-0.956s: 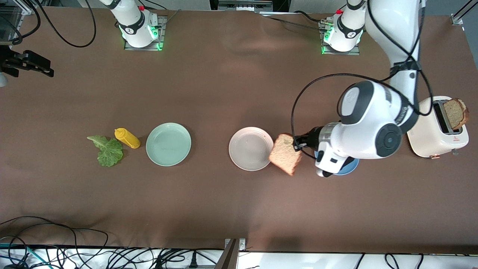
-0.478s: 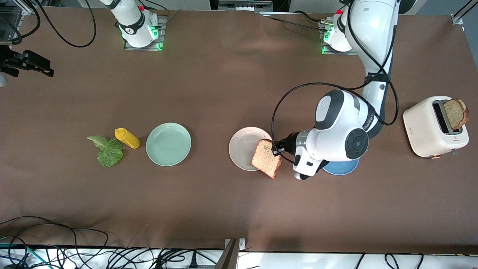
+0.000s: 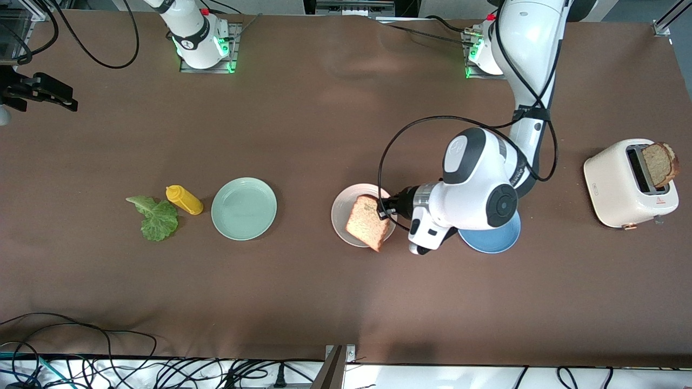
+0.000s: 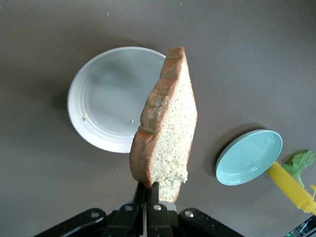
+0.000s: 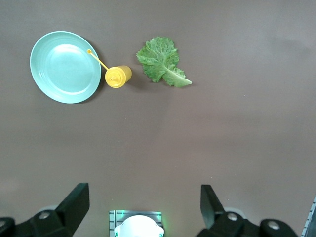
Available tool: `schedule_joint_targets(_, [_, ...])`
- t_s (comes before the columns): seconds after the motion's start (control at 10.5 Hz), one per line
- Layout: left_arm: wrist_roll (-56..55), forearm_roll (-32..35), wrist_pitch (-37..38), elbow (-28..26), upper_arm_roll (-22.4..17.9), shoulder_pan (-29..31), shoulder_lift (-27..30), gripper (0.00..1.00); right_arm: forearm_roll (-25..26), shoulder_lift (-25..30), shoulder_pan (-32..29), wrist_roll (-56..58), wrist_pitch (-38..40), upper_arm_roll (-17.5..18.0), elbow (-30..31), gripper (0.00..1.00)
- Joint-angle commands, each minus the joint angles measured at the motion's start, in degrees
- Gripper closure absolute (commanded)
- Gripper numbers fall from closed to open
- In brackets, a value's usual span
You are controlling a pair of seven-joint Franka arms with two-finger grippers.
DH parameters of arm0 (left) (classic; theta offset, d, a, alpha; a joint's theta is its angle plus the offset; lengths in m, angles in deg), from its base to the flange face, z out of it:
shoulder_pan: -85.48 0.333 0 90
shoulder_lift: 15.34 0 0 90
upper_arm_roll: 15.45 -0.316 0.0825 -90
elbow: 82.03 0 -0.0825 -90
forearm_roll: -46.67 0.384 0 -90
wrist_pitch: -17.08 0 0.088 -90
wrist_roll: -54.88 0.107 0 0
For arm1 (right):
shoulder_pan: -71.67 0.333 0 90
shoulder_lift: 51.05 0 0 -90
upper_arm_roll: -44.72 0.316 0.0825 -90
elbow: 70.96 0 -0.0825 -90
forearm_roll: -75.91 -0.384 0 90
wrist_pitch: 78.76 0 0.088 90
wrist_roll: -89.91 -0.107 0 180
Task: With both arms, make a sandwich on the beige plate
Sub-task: 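Carry the bread slice with the left gripper over the beige plate, then lower the bread onto the beige plate and open the left gripper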
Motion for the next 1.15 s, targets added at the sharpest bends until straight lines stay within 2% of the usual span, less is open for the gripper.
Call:
schedule_joint_targets(0.0, [3.3, -2.11, -0.25, -2.92, 0.74, -0.74, 0.19, 1.0, 0.39, 0.01, 0.02, -0.58, 0.7, 0.16, -1.02, 0.0])
schedule_joint_targets(1.05, [3.39, -2.19, -4.56, -2.49, 0.84, -1.18, -3.59, 1.0, 0.39, -0.07, 0.11, -0.58, 0.7, 0.25, -1.02, 0.0])
